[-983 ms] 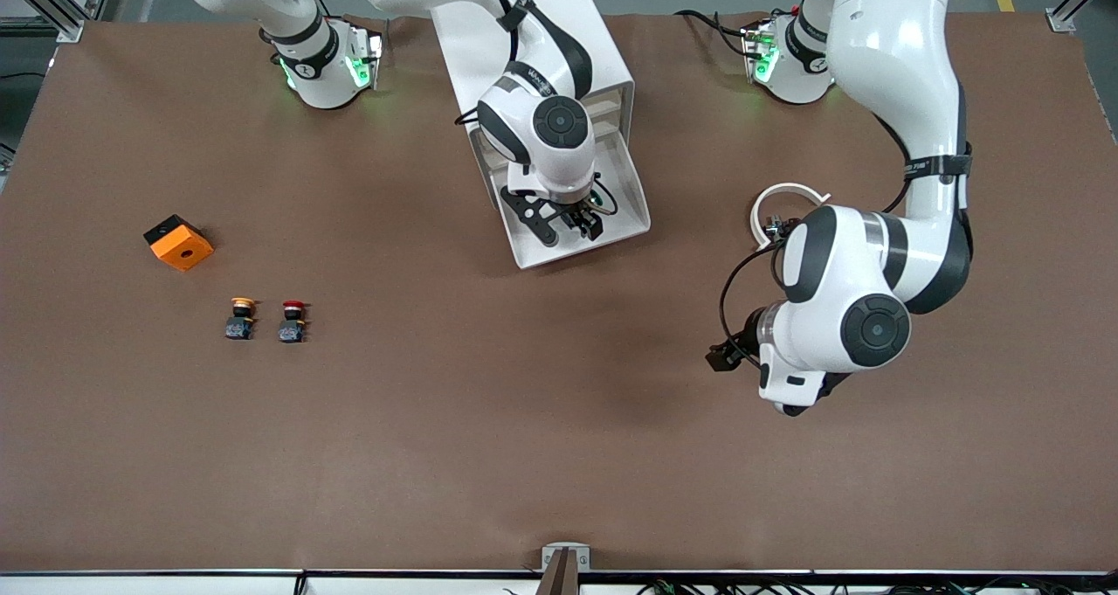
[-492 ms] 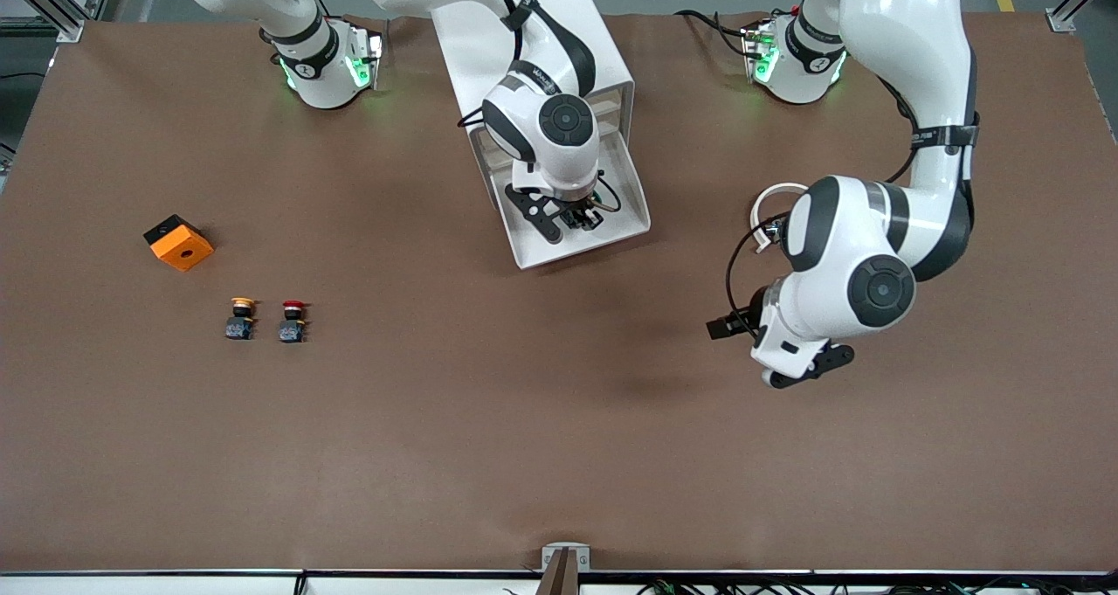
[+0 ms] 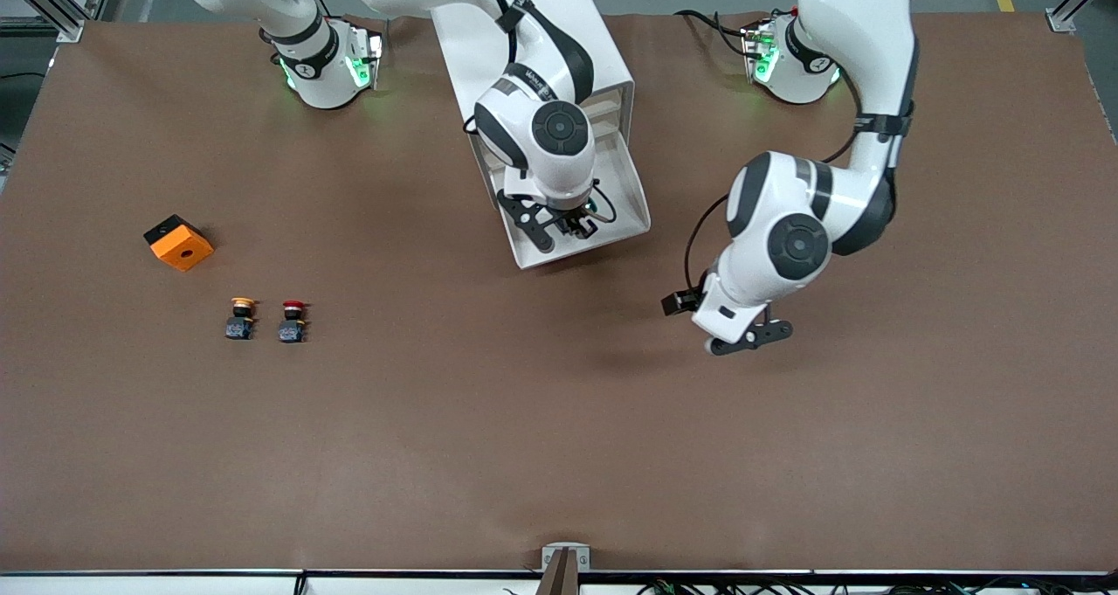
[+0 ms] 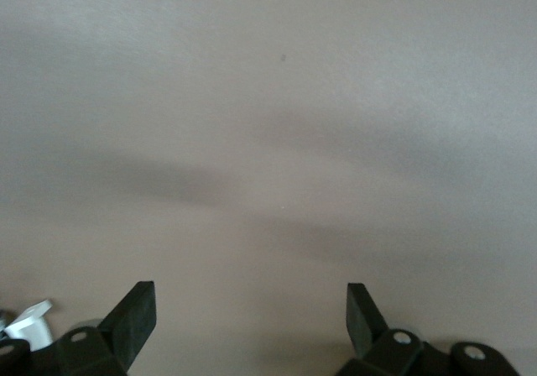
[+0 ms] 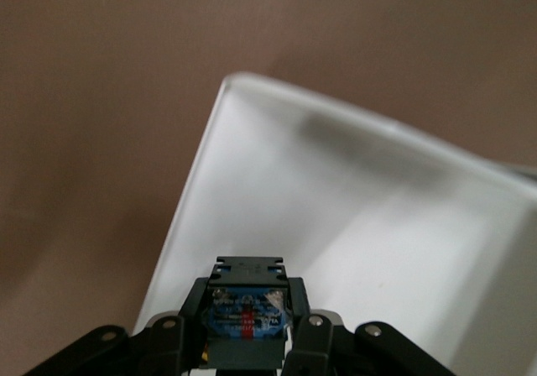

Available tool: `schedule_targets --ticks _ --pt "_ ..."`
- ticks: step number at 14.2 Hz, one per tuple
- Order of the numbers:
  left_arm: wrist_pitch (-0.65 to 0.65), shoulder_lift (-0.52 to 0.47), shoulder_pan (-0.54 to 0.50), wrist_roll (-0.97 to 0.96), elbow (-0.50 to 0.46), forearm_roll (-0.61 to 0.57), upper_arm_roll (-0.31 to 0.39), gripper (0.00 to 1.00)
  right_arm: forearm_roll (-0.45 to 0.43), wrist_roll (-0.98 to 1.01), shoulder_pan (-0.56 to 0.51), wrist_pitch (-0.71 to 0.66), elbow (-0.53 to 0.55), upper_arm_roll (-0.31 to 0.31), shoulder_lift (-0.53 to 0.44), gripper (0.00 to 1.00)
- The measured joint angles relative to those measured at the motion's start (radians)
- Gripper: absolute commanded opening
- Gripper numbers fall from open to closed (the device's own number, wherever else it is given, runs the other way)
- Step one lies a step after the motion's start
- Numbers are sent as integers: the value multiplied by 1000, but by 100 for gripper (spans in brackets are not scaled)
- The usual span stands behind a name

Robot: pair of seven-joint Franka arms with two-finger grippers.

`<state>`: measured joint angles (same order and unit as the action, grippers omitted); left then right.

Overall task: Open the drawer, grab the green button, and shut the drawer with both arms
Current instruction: 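Place the green button by the red button while the left gripper closes drawer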

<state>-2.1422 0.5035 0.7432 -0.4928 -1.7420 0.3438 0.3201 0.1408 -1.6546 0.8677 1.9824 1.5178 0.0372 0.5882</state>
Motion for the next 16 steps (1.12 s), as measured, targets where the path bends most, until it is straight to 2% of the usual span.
schedule_targets --ticks 4,9,11,16 --pt "-70 12 9 -3 -45 0 -73 100 0 306 -146 -254 -110 4 -26 30" --pt "-76 52 14 -103 -54 0 -150 100 0 765 -337 -352 -83 12 -78 30" --pt "-77 63 34 -168 -55 0 -173 100 -4 953 -407 -310 -9 13 -90 30" --pt "-78 79 109 -252 -57 0 -185 100 -20 1359 -543 18 236 15 -118 30"
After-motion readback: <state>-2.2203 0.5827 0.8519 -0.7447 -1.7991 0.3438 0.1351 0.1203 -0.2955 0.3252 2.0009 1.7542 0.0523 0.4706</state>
